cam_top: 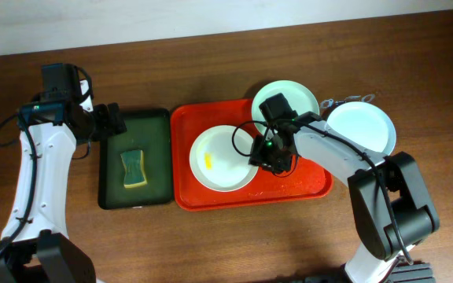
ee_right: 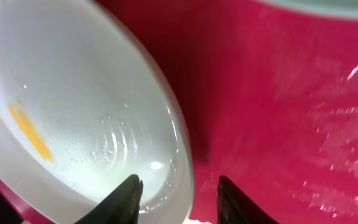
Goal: Clean dirty plates on tray and stack at the side
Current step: 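Grasp the rim of the cream plate with the right gripper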
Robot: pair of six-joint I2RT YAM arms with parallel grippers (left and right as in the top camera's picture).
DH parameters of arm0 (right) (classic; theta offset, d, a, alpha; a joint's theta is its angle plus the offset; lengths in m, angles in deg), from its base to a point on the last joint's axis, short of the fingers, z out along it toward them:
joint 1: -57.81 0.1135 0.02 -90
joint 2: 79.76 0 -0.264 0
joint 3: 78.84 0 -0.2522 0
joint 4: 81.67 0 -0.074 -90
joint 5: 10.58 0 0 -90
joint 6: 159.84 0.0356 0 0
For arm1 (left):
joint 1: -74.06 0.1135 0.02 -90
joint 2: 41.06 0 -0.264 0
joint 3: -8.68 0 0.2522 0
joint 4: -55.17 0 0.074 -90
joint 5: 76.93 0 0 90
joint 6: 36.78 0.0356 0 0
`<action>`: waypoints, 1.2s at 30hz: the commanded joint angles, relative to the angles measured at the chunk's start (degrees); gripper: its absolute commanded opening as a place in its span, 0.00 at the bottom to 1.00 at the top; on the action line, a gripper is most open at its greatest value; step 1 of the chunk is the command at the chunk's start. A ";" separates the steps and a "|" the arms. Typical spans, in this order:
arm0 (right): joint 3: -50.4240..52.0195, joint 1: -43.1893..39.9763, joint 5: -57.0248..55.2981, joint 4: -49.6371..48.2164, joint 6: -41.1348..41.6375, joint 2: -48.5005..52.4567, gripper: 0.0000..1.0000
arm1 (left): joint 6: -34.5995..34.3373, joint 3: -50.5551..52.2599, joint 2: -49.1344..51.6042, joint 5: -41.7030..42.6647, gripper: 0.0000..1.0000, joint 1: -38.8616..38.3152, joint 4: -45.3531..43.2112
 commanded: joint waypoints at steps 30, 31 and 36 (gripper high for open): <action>0.87 3.48 -11.02 -4.37 -7.37 0.39 0.08 | -0.20 1.46 -0.63 11.52 0.99 -0.90 2.49; 0.87 3.45 -10.99 -4.37 -7.37 0.39 0.06 | -0.17 2.56 -0.63 11.41 0.99 -1.16 2.49; 0.87 3.45 -10.95 -4.42 -7.34 0.39 0.04 | 1.51 10.12 -0.63 5.95 0.85 -3.52 1.42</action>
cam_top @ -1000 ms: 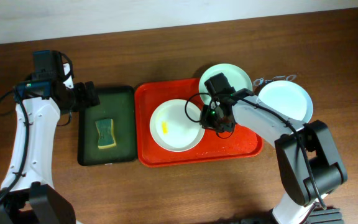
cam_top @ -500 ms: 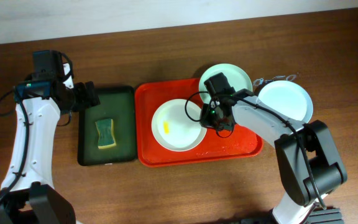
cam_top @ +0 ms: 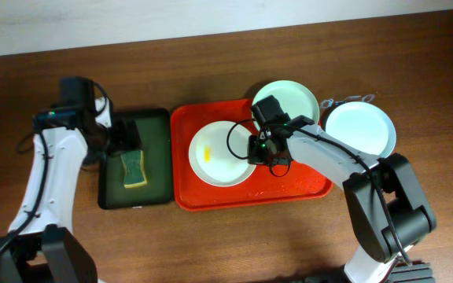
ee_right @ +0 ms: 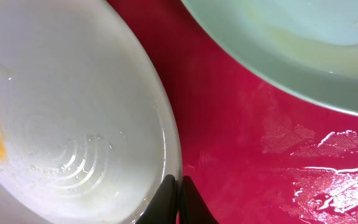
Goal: Clean dirty plates on tray and stack at the side
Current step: 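Grasp the rim of the cream plate with the right gripper, then lower the left gripper to the sponge and grasp it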
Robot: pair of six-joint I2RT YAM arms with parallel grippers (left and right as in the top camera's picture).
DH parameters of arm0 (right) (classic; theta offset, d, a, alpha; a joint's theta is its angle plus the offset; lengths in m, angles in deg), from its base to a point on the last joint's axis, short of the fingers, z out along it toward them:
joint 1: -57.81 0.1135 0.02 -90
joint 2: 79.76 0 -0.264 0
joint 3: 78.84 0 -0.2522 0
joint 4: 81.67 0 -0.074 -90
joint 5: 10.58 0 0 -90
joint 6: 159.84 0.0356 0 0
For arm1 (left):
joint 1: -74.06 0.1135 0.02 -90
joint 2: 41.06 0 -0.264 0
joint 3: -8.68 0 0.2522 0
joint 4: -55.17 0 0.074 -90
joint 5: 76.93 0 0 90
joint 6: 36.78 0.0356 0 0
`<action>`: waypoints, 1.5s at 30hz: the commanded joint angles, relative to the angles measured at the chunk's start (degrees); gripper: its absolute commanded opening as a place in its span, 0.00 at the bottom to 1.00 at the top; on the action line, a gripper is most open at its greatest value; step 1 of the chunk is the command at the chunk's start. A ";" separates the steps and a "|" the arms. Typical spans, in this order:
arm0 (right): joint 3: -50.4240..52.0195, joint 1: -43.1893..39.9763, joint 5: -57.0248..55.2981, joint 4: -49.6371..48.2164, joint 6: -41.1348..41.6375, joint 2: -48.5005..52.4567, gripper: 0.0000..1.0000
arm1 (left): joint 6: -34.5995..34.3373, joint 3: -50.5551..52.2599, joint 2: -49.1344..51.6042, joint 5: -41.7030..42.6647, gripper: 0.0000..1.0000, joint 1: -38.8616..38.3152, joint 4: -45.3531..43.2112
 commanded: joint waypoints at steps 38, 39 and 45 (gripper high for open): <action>0.46 0.33 -0.70 -0.85 -0.66 0.39 0.12 | 3.52 25.40 -1.16 -8.85 0.00 -5.40 -30.08; 0.44 0.31 -0.68 -1.53 -0.66 0.37 0.16 | 3.52 24.92 -1.90 -8.85 0.00 -5.40 -29.73; 0.42 0.44 -0.68 -2.45 -0.63 0.37 0.17 | 3.54 13.97 -7.15 -7.39 0.00 -5.57 -20.31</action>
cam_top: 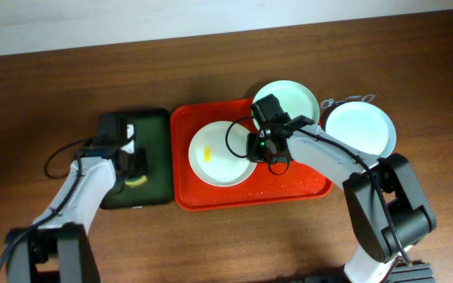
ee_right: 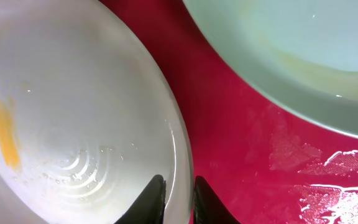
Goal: Clean dirty plates on tray and stack at the side
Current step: 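Lower the left gripper to the sponge and grasp it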
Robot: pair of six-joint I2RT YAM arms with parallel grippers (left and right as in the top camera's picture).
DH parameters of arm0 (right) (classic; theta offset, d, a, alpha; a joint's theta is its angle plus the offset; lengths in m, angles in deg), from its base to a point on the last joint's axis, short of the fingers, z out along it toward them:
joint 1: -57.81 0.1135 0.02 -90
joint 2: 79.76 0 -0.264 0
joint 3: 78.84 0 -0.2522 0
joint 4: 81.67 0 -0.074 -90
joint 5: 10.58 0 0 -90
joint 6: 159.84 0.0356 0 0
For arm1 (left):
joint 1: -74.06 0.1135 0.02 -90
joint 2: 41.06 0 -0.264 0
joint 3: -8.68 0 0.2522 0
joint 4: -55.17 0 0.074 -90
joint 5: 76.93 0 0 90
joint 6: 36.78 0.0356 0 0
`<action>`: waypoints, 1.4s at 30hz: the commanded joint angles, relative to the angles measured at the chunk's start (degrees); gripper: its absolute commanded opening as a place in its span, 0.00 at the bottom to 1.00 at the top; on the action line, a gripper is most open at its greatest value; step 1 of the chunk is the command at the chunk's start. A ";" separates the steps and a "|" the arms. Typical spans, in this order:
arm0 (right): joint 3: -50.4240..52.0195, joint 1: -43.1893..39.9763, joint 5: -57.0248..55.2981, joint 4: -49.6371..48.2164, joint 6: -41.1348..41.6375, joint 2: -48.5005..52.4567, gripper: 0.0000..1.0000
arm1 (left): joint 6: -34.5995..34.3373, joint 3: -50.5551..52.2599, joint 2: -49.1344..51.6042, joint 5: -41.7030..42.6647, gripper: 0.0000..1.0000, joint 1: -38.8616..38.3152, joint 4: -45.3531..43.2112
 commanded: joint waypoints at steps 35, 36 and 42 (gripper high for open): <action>0.57 1.97 -0.44 1.31 -0.15 1.18 0.04 | 3.08 -36.02 16.94 1.95 0.00 -0.66 31.63; 0.57 1.97 -0.42 1.55 -0.15 1.18 0.04 | 3.06 -36.02 16.94 1.97 0.00 -0.66 31.43; 0.57 1.97 -0.46 2.19 -0.17 1.18 0.04 | 2.86 -36.00 17.16 1.92 0.00 -0.66 30.99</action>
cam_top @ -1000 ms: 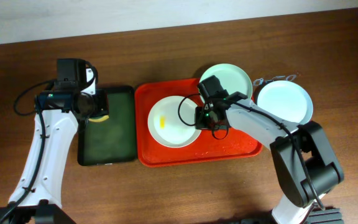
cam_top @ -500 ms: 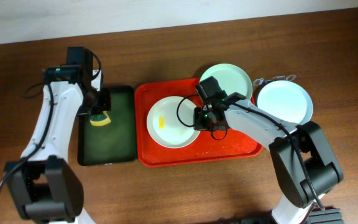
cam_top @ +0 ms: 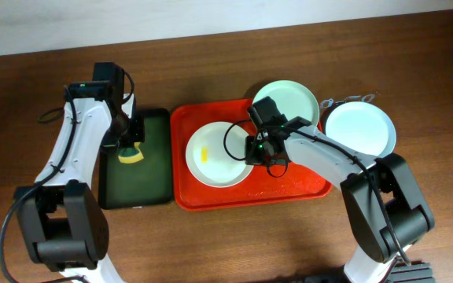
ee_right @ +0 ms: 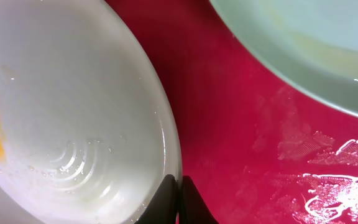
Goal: Clean dirty plates on tray and stack at the side
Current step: 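Lower the left gripper to the sponge and grasp it, then carry the sponge with the left gripper into the cream plate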
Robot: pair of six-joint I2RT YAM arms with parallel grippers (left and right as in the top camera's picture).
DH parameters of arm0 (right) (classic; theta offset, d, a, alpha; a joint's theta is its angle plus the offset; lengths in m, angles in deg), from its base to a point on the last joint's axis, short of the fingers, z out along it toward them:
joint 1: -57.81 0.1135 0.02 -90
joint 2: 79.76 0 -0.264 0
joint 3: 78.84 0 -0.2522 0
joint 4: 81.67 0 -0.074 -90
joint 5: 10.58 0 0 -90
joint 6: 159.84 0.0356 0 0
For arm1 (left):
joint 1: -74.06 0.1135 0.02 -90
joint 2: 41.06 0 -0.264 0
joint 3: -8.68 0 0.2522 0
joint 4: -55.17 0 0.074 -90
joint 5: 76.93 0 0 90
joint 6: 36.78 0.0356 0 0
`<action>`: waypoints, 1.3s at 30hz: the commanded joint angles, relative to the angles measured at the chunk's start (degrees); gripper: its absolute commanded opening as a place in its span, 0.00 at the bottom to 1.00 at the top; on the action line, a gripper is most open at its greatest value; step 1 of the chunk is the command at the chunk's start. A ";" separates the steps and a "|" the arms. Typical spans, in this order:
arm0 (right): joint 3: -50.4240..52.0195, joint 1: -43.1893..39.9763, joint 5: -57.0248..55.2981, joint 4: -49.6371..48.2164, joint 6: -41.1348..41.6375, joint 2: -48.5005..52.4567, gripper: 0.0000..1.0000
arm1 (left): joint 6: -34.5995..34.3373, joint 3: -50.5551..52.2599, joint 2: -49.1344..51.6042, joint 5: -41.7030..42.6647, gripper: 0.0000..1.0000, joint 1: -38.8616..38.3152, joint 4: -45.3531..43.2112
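A white plate (cam_top: 217, 155) with a yellow smear (cam_top: 204, 154) lies on the red tray (cam_top: 305, 187). My right gripper (cam_top: 255, 148) is shut on its right rim. In the right wrist view the fingertips (ee_right: 166, 196) pinch the white plate's (ee_right: 67, 106) edge over the wet red tray (ee_right: 241, 143). A pale green plate (cam_top: 288, 98) sits at the tray's back right, also seen as the pale green plate (ee_right: 316, 43). My left gripper (cam_top: 129, 143) is over the back of the dark green tray (cam_top: 136, 189), shut on the yellow-green sponge (cam_top: 130, 155).
A clean white plate (cam_top: 360, 128) lies on the wooden table right of the red tray. Cables run along both arms. The table's back edge meets a pale wall.
My right jaws, slightly apart astride the plate rim, are now shut on it. The left gripper and the sponge have moved from the middle of the green tray toward its back.
First my right gripper stood open astride the white plate's rim, with the left arm behind the green tray and the sponge lying free. Then the right shut on the rim. Then it loosened while the left gripper covered the sponge. Now both are shut.
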 commanded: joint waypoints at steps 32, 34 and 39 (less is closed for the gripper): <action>0.55 -0.63 5.57 -0.20 0.04 0.87 0.04 | -8.35 -0.33 0.57 5.25 0.00 -14.95 -6.34; 0.55 -0.63 5.55 -0.20 0.04 0.87 0.04 | -8.55 0.44 0.57 6.25 0.00 -16.65 -6.73; 0.55 -0.66 5.55 -0.20 0.04 0.87 0.04 | -10.73 8.92 0.57 6.47 0.00 -19.76 -15.28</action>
